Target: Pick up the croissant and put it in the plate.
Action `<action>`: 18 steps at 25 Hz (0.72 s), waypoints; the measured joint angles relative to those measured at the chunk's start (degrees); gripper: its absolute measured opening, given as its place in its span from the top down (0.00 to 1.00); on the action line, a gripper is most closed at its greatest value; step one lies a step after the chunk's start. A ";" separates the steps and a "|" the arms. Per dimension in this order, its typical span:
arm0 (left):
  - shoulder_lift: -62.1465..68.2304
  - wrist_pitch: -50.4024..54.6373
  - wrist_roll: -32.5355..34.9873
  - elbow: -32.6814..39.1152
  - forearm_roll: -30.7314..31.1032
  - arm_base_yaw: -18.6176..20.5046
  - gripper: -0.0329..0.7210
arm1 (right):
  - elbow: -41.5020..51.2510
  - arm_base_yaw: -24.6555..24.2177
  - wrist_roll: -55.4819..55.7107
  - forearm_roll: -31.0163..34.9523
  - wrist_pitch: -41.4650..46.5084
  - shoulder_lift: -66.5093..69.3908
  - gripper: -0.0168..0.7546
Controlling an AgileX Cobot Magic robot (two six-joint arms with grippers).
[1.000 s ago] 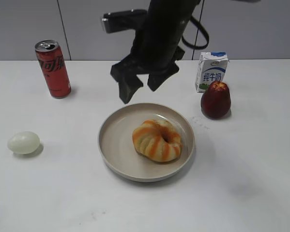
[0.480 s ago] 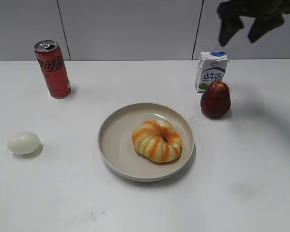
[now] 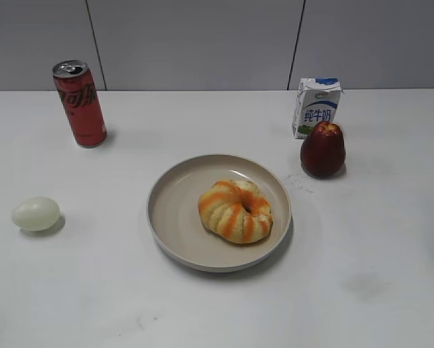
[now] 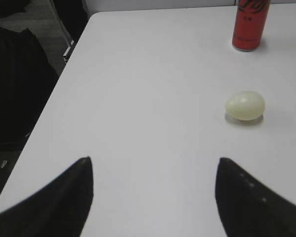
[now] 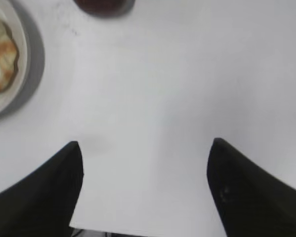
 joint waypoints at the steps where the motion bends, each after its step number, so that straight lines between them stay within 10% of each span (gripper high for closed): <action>1: 0.00 0.00 0.00 0.00 0.00 0.00 0.18 | 3.91 0.00 0.00 0.00 -0.68 -3.92 0.21; 18: 0.00 0.00 0.00 0.00 0.00 0.00 0.18 | 44.21 0.00 -0.06 -0.11 -8.78 -56.07 0.21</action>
